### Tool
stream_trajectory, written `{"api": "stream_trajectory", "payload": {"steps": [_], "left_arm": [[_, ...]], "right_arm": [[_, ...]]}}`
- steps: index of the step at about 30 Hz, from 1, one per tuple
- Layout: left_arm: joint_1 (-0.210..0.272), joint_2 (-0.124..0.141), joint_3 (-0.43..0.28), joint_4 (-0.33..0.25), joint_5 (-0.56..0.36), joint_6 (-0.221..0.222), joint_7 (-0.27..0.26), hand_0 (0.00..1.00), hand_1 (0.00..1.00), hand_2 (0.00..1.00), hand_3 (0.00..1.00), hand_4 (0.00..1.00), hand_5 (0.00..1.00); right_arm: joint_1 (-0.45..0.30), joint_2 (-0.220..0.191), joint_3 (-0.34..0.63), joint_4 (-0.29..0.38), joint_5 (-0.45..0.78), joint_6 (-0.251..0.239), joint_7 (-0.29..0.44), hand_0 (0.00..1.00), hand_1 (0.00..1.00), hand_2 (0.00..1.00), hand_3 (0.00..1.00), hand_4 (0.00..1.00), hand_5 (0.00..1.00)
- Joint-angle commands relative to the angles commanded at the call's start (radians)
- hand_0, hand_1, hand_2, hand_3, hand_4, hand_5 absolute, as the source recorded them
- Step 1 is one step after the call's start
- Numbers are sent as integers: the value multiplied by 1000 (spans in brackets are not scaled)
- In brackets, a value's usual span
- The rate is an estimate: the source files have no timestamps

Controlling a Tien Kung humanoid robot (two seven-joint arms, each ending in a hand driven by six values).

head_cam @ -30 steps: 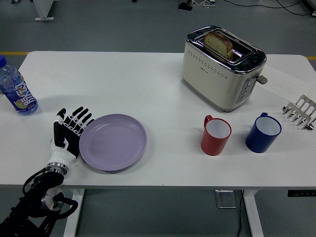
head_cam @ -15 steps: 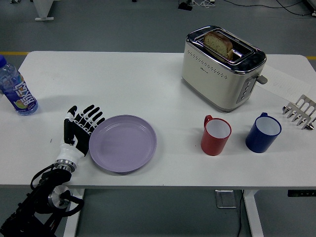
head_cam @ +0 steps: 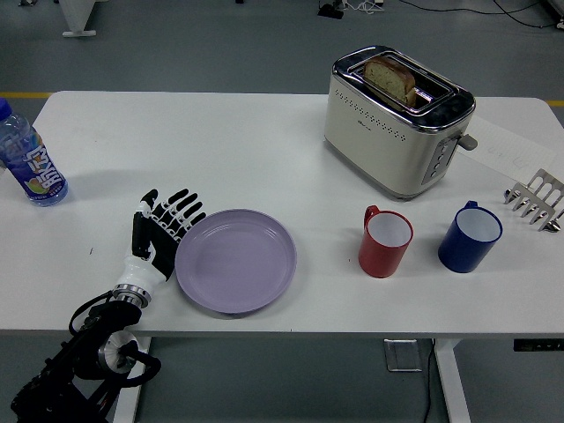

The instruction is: Push plate across desktop

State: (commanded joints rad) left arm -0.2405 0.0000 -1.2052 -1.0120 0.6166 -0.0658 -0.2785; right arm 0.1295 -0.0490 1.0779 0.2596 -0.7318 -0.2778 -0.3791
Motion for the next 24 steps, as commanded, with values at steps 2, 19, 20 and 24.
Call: {"api": "stream_trajectory", "payload": {"steps": [2,19,20,24], "left_arm": [[-4,0,7,1,-5,0,-1,734,761,718,622,535,998],[-28,0,73,1,-27,0,-3,734,761,717,621,534,998],[-29,0,75,1,-28,0,-3,734,761,717,621,534,998],[-29,0,86,1,-38,-1,-4,734,761,717,621,533,998]], "right_arm": [[0,0,0,0,-1,0,0,577,518,611,563,211,529],[1,0,2,1,-8,2,-3,578,518,611,562,213,524],[1,0,2,1,-8,2,-3,578,518,611,562,213,524],[1,1,4,1,-12,2,-5,577,518,611,563,213,523]]}}
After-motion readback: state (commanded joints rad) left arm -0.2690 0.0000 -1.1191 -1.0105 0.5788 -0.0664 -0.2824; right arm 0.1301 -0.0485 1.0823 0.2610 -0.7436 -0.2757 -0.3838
